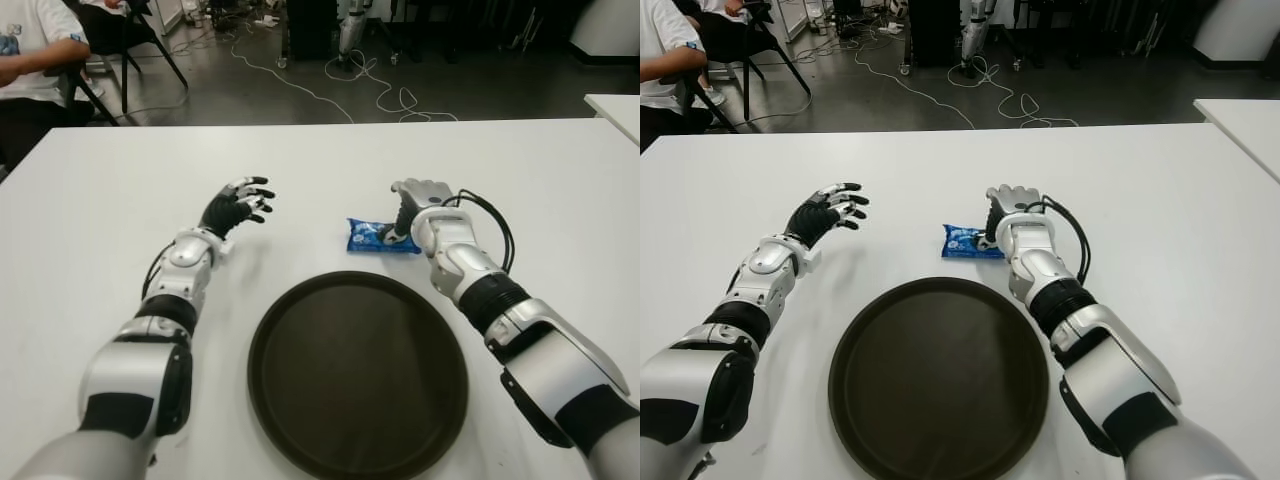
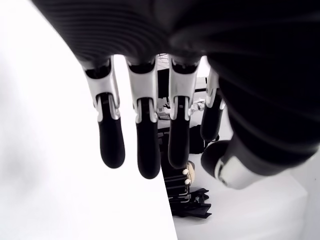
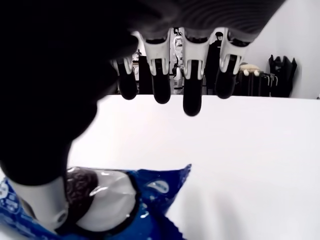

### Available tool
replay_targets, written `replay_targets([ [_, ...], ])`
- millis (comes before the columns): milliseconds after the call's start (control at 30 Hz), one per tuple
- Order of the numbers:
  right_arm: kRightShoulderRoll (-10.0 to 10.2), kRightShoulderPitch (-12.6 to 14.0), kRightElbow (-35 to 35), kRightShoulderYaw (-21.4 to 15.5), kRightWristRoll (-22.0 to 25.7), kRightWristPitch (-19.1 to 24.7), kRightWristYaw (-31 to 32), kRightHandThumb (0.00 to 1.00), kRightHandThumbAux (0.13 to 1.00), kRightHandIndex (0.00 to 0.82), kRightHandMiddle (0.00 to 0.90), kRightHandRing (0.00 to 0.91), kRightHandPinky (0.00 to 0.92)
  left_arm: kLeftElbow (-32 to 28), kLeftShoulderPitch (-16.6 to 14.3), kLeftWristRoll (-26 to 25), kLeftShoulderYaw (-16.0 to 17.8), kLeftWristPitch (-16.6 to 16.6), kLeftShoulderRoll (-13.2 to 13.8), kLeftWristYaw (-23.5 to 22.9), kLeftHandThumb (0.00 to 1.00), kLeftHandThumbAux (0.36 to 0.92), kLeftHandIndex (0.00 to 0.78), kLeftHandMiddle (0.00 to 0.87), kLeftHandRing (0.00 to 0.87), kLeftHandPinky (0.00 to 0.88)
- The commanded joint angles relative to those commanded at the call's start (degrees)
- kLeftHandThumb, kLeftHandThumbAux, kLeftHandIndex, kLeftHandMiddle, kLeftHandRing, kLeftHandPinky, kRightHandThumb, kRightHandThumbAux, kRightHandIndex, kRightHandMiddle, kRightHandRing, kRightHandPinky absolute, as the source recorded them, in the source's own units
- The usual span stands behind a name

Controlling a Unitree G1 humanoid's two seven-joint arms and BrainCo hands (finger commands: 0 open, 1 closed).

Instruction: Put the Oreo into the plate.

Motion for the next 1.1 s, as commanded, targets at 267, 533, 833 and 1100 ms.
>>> replay_targets([
  [267, 1.3, 3.2, -4.3, 2.1, 0.6, 0.0, 7.5, 0.0, 0.703, 0.156, 0.17, 0.186, 0.193, 0.2, 0.0, 0.7, -0.5, 0.1, -0.1, 1.1, 0.509, 0.658, 0.232, 0.335, 0.379, 0.425],
  [533, 0.4, 3.7, -0.3, 2.8, 0.7, -5.5, 5.0, 0.0, 0.728, 0.139, 0.163, 0.191, 0.21, 0.4, -0.2, 0.9, -0.6, 0.5, -0.3, 1.8, 0.508, 0.654, 0.224, 0.338, 0.39, 0.436],
  [833, 0.8, 3.2, 1.5, 2.5, 0.9, -6.4, 2.4, 0.0, 0.73, 0.157, 0.181, 0.206, 0.22, 0.6, -0.4, 1.4, -0.6, 0.9, -0.4, 2.5, 0.491, 0.665, 0.222, 0.336, 0.385, 0.427],
  [1100, 1.2, 2.7, 2.9, 1.8, 1.9, -6.8, 1.4, 0.0, 0.721, 0.157, 0.179, 0.202, 0.223, 0.5, -0.4, 1.1, -0.3, 1.0, -0.6, 2.5, 0.515, 0.669, 0.232, 0.34, 0.388, 0.434],
])
